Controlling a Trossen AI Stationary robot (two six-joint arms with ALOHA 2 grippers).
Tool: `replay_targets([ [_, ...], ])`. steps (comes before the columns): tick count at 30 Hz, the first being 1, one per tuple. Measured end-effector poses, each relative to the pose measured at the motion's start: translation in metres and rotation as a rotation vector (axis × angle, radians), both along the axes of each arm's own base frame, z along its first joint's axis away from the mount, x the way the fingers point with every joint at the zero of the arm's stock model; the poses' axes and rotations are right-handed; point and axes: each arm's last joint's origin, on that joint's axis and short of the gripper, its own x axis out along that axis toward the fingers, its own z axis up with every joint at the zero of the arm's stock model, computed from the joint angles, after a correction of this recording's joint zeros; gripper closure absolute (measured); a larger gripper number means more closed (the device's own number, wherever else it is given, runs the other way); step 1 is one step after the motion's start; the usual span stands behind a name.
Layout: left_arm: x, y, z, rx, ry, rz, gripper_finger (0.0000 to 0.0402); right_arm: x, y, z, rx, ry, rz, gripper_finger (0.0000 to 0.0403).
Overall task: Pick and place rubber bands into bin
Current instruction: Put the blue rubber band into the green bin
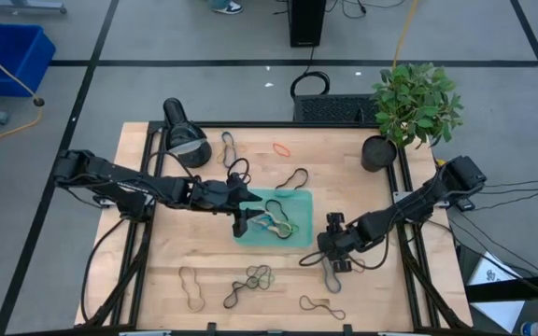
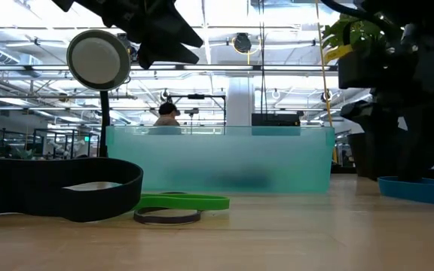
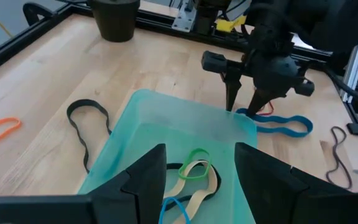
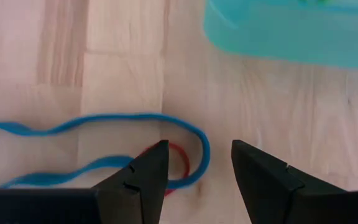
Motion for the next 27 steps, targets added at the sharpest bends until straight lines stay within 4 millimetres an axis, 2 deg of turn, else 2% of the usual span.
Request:
replay_targets([
  [9, 0.0, 0.0, 0.0, 0.0, 0.001, 0.0, 0.0204, 0.004, 0.0, 0.001, -0.005, -0.039, 0.033, 0.0238],
  [18, 0.0, 0.0, 0.0, -0.001, 0.0, 0.0, 0.0204, 0.004, -0.002, 0.0, -0.007, -0.035, 0.039, 0.0287],
  [27, 0.0, 0.0, 0.0, -0.002, 0.001, 0.001, 0.0204, -0.009, -0.008, -0.015, -0.003, 0.001, -0.019, 0.0328],
])
